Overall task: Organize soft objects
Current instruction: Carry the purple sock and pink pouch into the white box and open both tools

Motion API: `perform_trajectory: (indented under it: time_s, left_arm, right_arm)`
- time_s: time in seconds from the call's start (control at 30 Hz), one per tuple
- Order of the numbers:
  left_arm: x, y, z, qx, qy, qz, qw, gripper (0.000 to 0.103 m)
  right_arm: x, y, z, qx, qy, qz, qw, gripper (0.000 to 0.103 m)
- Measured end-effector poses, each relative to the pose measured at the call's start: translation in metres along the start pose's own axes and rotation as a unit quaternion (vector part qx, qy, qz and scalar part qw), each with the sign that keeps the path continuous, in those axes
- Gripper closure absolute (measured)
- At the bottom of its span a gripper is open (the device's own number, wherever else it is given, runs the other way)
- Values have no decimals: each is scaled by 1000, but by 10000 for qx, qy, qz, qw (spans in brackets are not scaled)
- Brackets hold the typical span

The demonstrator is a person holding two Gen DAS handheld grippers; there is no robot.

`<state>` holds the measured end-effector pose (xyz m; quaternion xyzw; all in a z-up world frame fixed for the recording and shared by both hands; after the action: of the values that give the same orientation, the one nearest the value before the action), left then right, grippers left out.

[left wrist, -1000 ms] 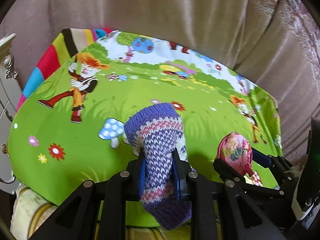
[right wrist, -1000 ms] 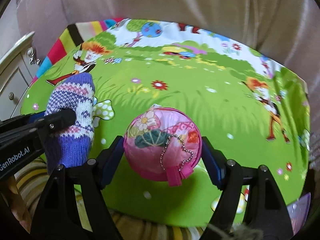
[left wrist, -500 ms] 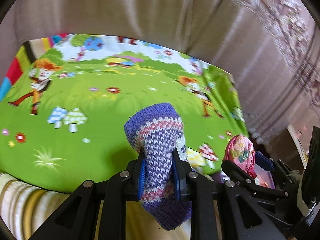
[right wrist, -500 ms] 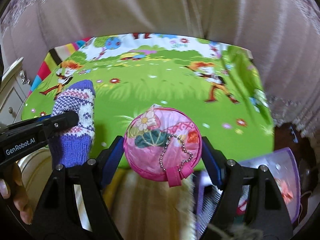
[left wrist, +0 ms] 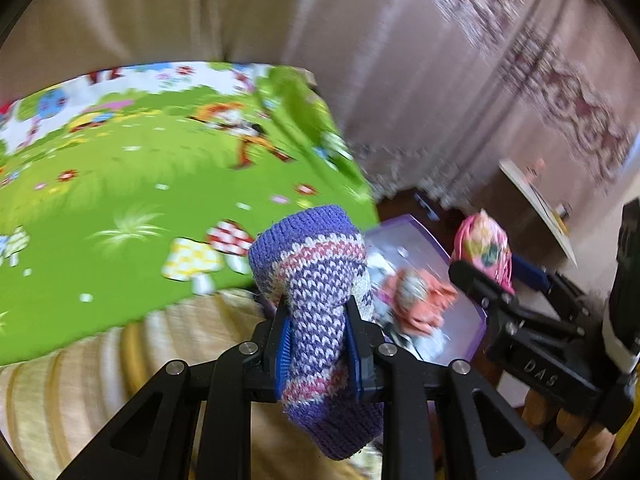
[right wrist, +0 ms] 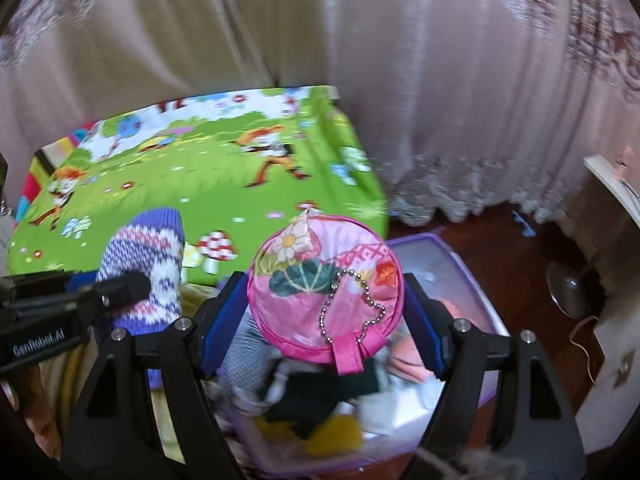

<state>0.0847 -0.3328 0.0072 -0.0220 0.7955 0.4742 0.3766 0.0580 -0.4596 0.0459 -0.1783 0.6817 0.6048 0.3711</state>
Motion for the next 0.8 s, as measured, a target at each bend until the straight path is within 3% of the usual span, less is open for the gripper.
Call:
perform_trajectory:
  time_s: [0.27, 0.43, 0.6, 0.8]
  left_arm:
    - [9, -36, -60, 218, -480, 386, 9979, 76]
    - [11, -56, -77, 211, -655, 546, 9961, 61]
    - [13, -61, -70, 283, -427, 645, 9966, 47]
    - [31, -51, -54, 466, 18, 826, 9955, 42]
  right_arm:
    - [13, 11, -58, 343, -337, 8, 9988, 25]
    - [16, 12, -76, 444, -480, -27, 9979, 24]
    - [21, 6, -81, 486, -544, 79, 9973, 23]
    - [23, 10, -77, 523, -517, 68, 9973, 19]
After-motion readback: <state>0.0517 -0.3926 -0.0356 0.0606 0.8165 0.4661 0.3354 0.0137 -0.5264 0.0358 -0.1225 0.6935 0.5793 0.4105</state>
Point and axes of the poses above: each gripper's, at about its wrist camera, not at the fingertips, and y roughly against the way its jaws point, z to its left, x to its underside, the point moved 8 cm from there along -y, roughly the way its jaws point, and after that the axes turned 7 degrees about -y, right-handed, at the moved point
